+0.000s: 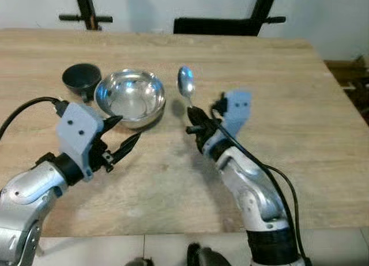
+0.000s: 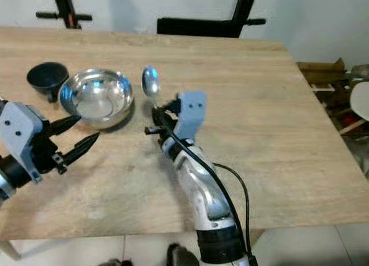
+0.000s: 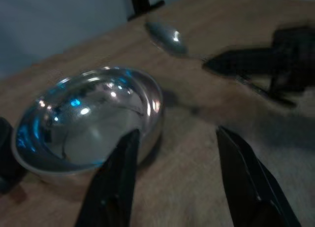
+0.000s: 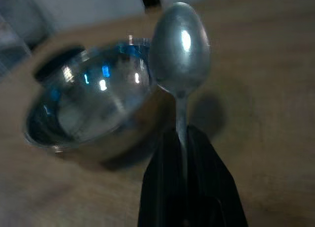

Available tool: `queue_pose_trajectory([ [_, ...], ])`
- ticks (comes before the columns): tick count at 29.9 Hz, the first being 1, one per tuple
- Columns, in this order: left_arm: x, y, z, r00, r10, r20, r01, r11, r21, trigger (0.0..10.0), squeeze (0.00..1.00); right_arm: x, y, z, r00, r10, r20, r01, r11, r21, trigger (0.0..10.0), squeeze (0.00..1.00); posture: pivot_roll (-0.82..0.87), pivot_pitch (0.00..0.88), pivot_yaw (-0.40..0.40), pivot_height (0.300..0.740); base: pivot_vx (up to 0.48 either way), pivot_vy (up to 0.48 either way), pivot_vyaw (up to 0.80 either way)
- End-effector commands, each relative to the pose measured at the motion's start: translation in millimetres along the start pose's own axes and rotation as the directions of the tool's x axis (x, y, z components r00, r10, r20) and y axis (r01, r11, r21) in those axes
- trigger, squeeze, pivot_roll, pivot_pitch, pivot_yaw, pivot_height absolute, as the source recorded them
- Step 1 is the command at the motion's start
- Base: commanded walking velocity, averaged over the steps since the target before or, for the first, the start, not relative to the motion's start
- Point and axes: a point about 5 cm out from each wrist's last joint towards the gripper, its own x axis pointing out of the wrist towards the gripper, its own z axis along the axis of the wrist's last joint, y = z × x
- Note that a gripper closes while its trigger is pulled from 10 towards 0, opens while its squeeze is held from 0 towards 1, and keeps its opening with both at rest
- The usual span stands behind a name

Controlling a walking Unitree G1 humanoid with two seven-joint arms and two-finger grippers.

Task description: Setting the table

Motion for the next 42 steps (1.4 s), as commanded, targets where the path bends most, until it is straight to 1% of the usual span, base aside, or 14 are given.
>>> queue_pose_trajectory([
  [1, -2.4, 0.6, -6, 0.999, -0.031, -0.035, 0.030, 0.999, -0.030, 10.0, 0.00, 8.2, 0.4, -12, 0.997, -0.041, -0.058, 0.042, 0.999, 0.021, 10.0, 0.00, -0.02, 0.111, 0.015, 0.740, 0.000, 0.000, 0.00],
  [2, -2.4, 0.6, -6, 0.999, -0.031, -0.035, 0.030, 0.999, -0.030, 10.0, 0.00, 8.2, 0.4, -12, 0.997, -0.041, -0.058, 0.042, 0.999, 0.021, 10.0, 0.00, -0.02, 0.111, 0.015, 0.740, 0.000, 0.000, 0.00],
  [5, -3.1, 1.9, -3, 0.999, -0.032, -0.041, 0.031, 0.999, -0.024, 10.0, 0.00, 24.5, 5.5, -15, 0.993, -0.074, -0.090, 0.077, 0.997, 0.029, 10.0, 0.00, 0.01, 0.112, 0.003, 0.740, 0.000, 0.000, 0.00],
  [6, -3.1, 1.9, -3, 0.999, -0.032, -0.041, 0.031, 0.999, -0.024, 10.0, 0.00, 24.5, 5.5, -15, 0.993, -0.074, -0.090, 0.077, 0.997, 0.029, 10.0, 0.00, 0.01, 0.112, 0.003, 0.740, 0.000, 0.000, 0.00],
  [8, -6.0, 1.6, -1, 0.999, -0.021, -0.040, 0.019, 0.999, -0.032, 10.0, 0.00, 39.1, 8.2, -14, 0.989, -0.114, -0.096, 0.118, 0.993, 0.029, 10.0, 0.00, 0.03, 0.114, -0.005, 0.740, 0.000, 0.000, 0.00],
  [11, -8.6, -2.1, 0, 0.999, -0.020, -0.037, 0.018, 0.999, -0.044, 10.0, 0.00, 48.7, 9.4, -13, 0.988, -0.130, -0.085, 0.135, 0.989, 0.052, 10.0, 0.00, 0.05, 0.119, -0.010, 0.740, 0.000, 0.000, 0.00],
  [20, -15.2, -13.8, -9, 0.995, -0.049, -0.088, 0.043, 0.997, -0.069, 10.0, 0.00, 57.7, 18.2, -16, 0.989, -0.109, -0.104, 0.119, 0.988, 0.096, 10.0, 0.00, 0.07, 0.134, -0.015, 0.740, 0.000, 0.000, 0.00],
  [24, -18.9, -14.4, -18, 0.988, -0.086, -0.124, 0.074, 0.992, -0.103, 10.0, 0.00, 57.8, 18.5, -18, 0.986, -0.123, -0.110, 0.132, 0.988, 0.078, 10.0, 0.00, 0.07, 0.139, -0.009, 0.740, 0.000, 0.000, 0.00],
  [28, -20.1, -12.8, -20, 0.983, -0.107, -0.149, 0.097, 0.993, -0.075, 10.0, 0.00, 58.2, 16.1, -21, 0.987, -0.131, -0.098, 0.140, 0.985, 0.097, 10.0, 0.00, 0.06, 0.141, -0.002, 0.740, 0.000, 0.000, 0.00],
  [29, -20.0, -12.1, -20, 0.983, -0.107, -0.152, 0.097, 0.993, -0.068, 10.0, 0.00, 58.5, 15.2, -21, 0.986, -0.134, -0.097, 0.143, 0.985, 0.097, 10.0, 0.53, 0.05, 0.140, 0.003, 0.740, 0.000, 0.000, 0.00],
  [30, -19.9, -11.6, -20, 0.983, -0.106, -0.153, 0.097, 0.993, -0.066, 10.0, 0.00, 58.8, 14.6, -21, 0.986, -0.135, -0.094, 0.144, 0.984, 0.103, 10.0, 1.00, 0.05, 0.140, 0.003, 0.740, 0.000, 0.000, 0.00],
  [39, -18.8, -12.0, -22, 0.983, -0.102, -0.151, 0.092, 0.993, -0.073, 10.0, 0.00, 60.6, 12.5, -5, 0.987, -0.158, -0.030, 0.161, 0.981, 0.105, 10.0, 1.00, 0.04, 0.138, 0.005, 0.740, 0.000, 0.000, 0.00],
  [40, -18.5, -12.3, -23, 0.983, -0.104, -0.151, 0.093, 0.993, -0.075, 10.0, 0.00, 60.1, 12.1, -2, 0.987, -0.163, -0.016, 0.163, 0.980, 0.110, 10.0, 0.00, 0.04, 0.138, 0.005, 0.740, 0.000, 0.000, 0.00],
  [42, -17.4, -12.7, -24, 0.983, -0.106, -0.150, 0.095, 0.992, -0.079, 10.0, 0.00, 57.8, 10.9, 7, 0.985, -0.172, 0.022, 0.168, 0.979, 0.115, 10.0, 0.00, 0.03, 0.138, 0.010, 0.740, 0.000, 0.000, 0.00],
])
